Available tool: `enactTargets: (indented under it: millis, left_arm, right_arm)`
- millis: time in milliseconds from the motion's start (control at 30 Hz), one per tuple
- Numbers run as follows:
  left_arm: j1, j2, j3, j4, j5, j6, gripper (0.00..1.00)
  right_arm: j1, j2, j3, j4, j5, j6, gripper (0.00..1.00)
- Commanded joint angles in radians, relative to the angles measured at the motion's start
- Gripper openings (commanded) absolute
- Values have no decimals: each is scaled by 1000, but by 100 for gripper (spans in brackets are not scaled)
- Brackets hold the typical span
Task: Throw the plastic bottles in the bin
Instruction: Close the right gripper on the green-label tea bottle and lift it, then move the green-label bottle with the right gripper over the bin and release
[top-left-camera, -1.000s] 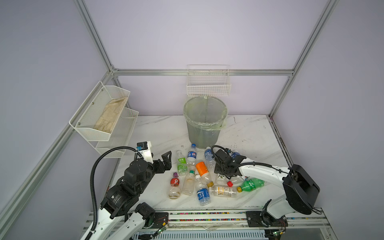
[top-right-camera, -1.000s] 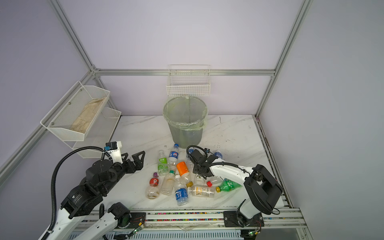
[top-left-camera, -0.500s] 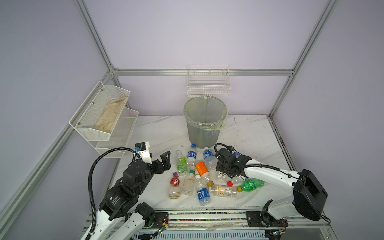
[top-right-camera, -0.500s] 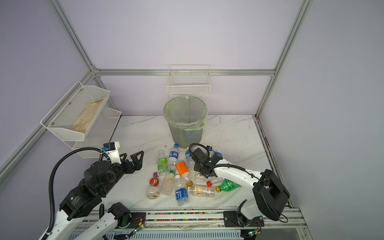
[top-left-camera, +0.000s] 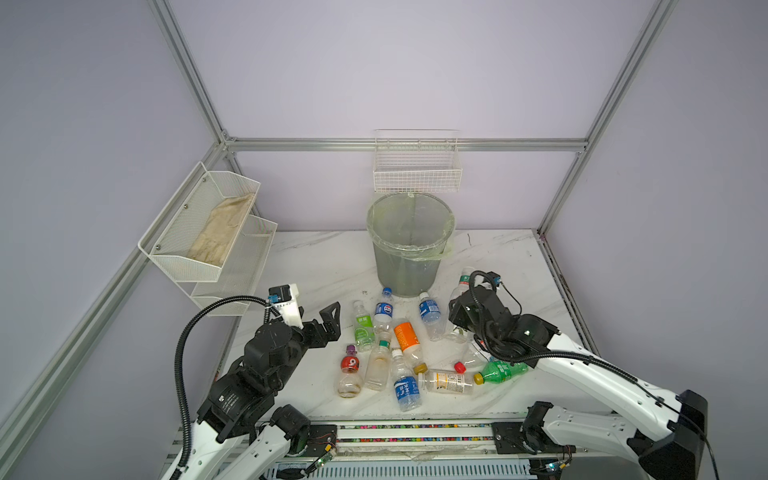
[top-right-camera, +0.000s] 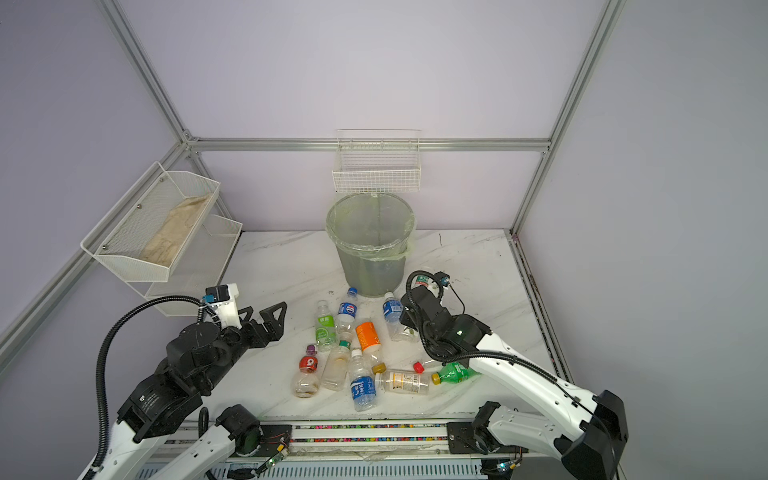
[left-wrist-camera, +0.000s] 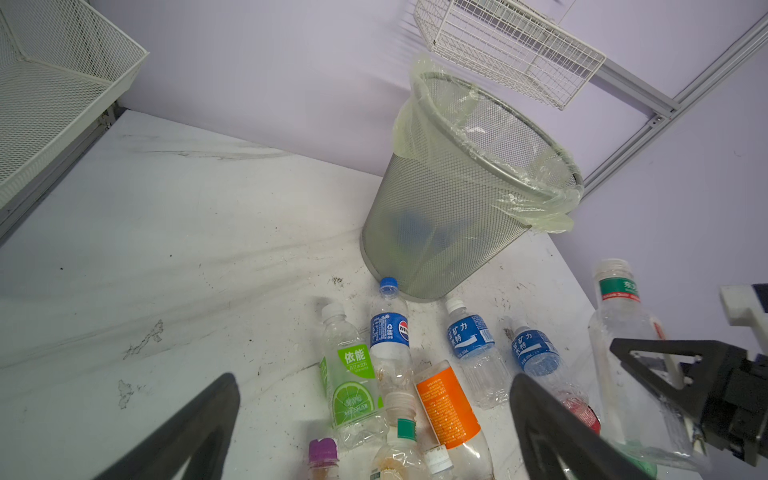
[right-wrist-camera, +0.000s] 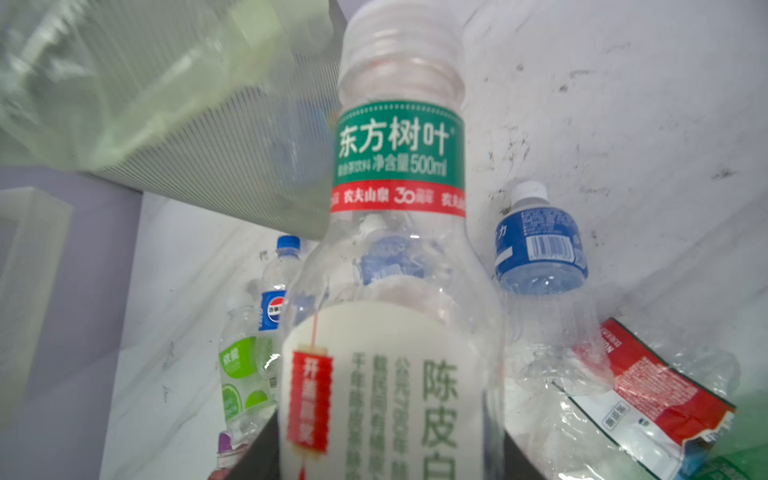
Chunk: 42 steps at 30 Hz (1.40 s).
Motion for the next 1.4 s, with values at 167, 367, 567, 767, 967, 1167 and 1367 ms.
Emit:
enactTargets:
  millis: [167,367,567,767,967,1167,1367]
  left_arm:
    - [-5,-15,-48,-2,0,-13,100]
    - [-4,-16,-53,-4,7,-14,100]
    - [-5,-15,-52,-3,8,-17,100]
    - [-5,-11,-55,-2,14,-20,100]
    - [-4,-14,-62,-2,18,-23,100]
    - [-4,-6,-57,-3,34,-27,100]
    - [-5,-27,-54,-6,49,-34,100]
  right_arm:
    - [5,-284,76,9,274,-127,9]
    - [5,-336,179,53,382,-258,8]
    - [4,-348,211,237,367,-419,8]
    - [5,-234,297,316,327,-535,8]
    - [5,-63,397,368,227,-612,8]
    - [5,205,586,325,128,-644,12]
    - [-2,488,781,259,75,-645,13]
